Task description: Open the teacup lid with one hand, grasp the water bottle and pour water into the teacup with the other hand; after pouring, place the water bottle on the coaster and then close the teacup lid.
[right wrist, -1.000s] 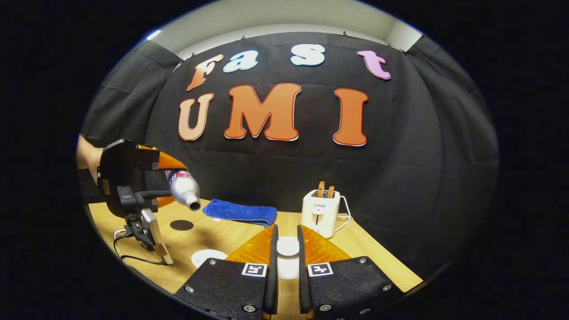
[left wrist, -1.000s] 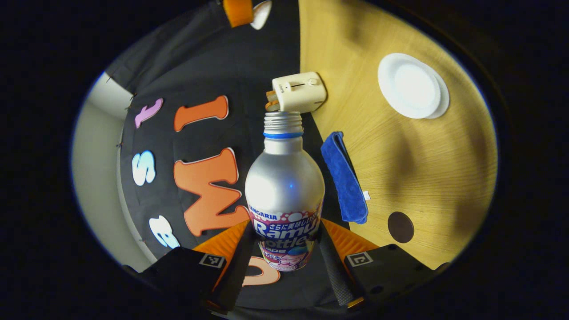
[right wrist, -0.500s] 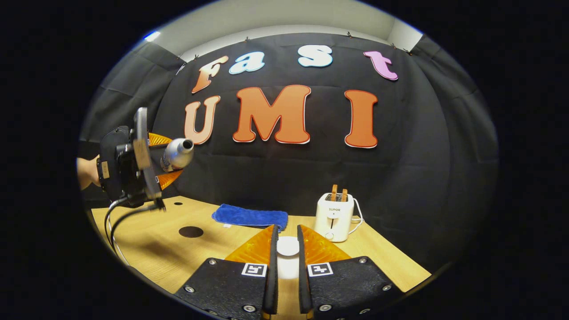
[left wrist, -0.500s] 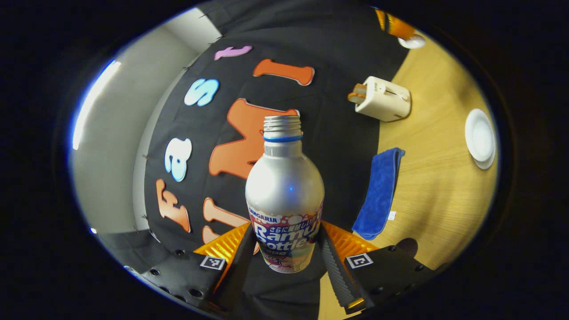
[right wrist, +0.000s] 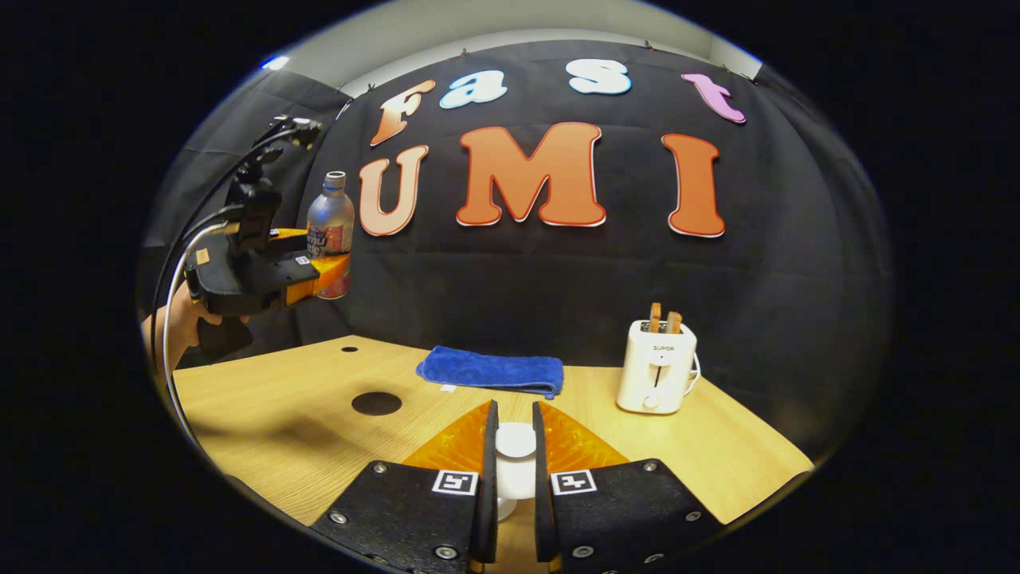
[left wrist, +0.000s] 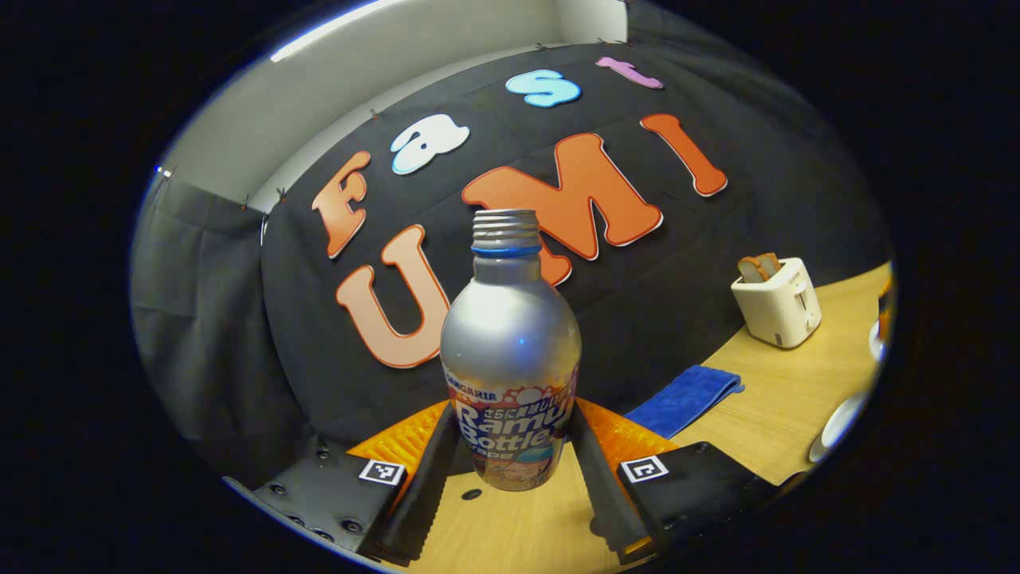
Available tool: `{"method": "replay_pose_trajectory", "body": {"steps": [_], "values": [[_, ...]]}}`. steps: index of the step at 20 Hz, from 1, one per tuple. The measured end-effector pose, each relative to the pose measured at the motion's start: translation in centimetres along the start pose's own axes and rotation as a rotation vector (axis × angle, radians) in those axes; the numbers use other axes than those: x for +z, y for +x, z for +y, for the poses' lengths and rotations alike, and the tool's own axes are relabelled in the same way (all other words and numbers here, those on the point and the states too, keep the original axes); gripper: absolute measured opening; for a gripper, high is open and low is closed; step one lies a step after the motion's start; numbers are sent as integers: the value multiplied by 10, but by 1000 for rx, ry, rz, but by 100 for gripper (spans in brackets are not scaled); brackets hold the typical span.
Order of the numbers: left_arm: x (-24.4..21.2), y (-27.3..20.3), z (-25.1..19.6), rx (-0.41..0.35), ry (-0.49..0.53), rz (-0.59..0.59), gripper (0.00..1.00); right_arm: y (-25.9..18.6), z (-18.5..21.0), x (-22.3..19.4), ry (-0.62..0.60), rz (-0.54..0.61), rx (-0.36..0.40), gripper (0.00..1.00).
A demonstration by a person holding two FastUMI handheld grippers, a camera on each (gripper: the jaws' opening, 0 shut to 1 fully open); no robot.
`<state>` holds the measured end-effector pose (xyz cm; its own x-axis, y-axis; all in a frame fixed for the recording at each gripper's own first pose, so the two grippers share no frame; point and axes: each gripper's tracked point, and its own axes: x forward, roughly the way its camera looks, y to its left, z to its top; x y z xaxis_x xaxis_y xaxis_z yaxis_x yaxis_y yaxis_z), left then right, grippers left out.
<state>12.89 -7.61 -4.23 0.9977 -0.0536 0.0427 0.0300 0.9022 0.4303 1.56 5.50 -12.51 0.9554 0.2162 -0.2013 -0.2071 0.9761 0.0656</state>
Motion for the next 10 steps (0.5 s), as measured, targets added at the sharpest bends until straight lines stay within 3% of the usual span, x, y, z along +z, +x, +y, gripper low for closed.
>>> {"method": "replay_pose_trajectory", "body": {"steps": [4,10], "values": [[-15,0,-5,-33,-141,44,80,12,21,-28,17,46,45,19],[-35,4,-14,-47,-241,89,83,22,31,-56,28,101,65,19]]}}
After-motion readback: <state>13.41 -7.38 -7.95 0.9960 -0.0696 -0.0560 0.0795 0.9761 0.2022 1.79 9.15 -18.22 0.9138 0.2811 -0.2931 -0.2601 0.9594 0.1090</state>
